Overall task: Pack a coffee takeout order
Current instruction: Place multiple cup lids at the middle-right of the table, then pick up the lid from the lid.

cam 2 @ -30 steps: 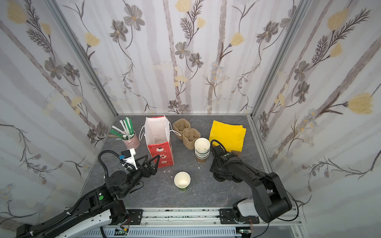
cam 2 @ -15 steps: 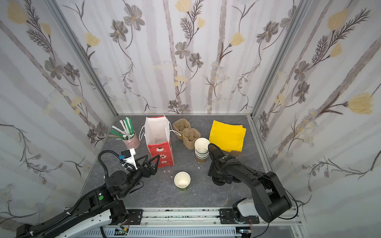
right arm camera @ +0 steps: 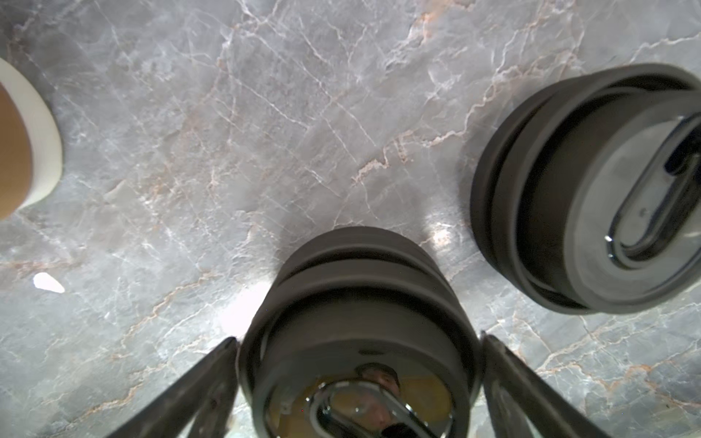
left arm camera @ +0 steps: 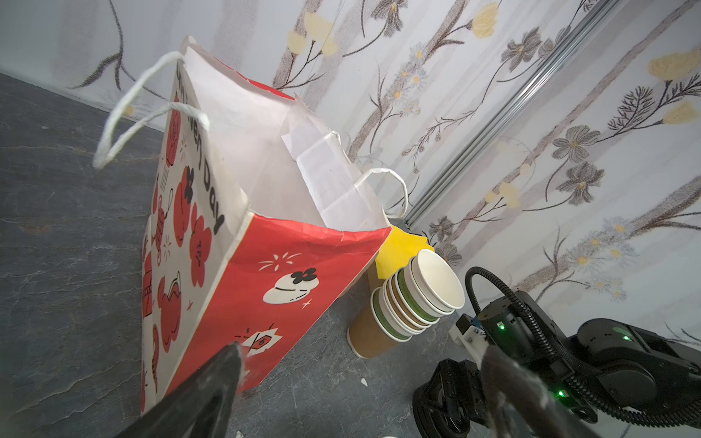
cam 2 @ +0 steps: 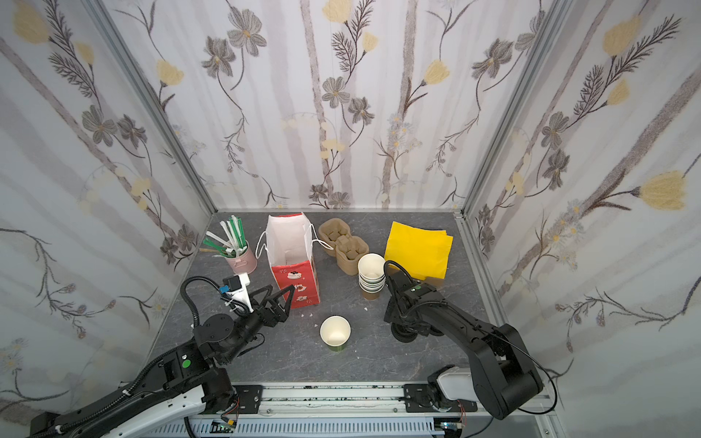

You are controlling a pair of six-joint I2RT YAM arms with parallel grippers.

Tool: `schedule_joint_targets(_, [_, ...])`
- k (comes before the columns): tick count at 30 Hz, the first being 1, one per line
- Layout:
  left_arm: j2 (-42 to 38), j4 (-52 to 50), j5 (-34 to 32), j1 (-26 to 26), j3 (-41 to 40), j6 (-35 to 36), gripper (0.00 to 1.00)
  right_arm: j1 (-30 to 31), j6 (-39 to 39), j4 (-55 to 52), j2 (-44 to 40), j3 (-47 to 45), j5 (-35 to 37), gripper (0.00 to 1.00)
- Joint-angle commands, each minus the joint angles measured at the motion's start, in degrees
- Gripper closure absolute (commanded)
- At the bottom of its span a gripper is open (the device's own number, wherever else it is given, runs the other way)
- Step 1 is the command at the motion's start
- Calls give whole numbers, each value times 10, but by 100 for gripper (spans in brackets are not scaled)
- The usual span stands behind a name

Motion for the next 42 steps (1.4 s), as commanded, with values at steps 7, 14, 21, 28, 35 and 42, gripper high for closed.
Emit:
schedule_joint_targets(7, [-3,9,-7,1,-1,2,0,0,6,15,17,1,2,4])
schedule_joint_targets(14, [-3,9,-8,2,1,2,0,0,8,15,14,1,4,5])
schedule_joint_targets(21, [-3,9,-8,2,1,2,0,0,10,4,1,9,4,13])
schedule_joint_targets(28, [-3,9,-9,2,0,3,0,-3,10,-23,-22,37,13,13])
schedule_joint_targets(35, [-5,9,-7,2,0,4,0,-24,1,-47,-36,46,32,13])
schedule_joint_targets(42, [-9,8,-7,2,0,5,0,-117,-36,-67,-88,30,56,12])
